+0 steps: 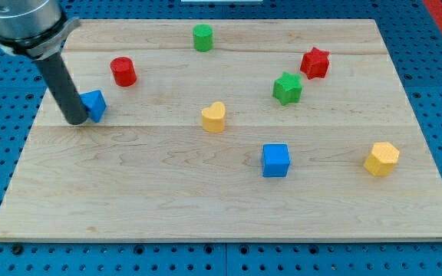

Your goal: Move the blue triangle to the bottom left side of the red circle

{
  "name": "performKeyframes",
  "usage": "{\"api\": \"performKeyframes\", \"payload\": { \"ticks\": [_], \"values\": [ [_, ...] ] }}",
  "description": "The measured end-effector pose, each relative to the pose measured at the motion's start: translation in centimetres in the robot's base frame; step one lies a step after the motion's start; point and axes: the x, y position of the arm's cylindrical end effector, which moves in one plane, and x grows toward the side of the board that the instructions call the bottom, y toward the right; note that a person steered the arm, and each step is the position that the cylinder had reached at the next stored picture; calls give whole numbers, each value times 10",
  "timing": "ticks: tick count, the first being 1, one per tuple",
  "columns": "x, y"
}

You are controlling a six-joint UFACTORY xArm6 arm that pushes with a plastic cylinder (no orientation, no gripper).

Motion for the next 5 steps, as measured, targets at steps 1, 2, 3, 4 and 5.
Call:
{"api": "performKeyframes", "payload": {
  "ticks": [1,2,3,4,5],
  "values": [
    [0,27],
    [-6,13],
    [-14,-3],
    [-14,36],
    [-18,45]
  ]
}}
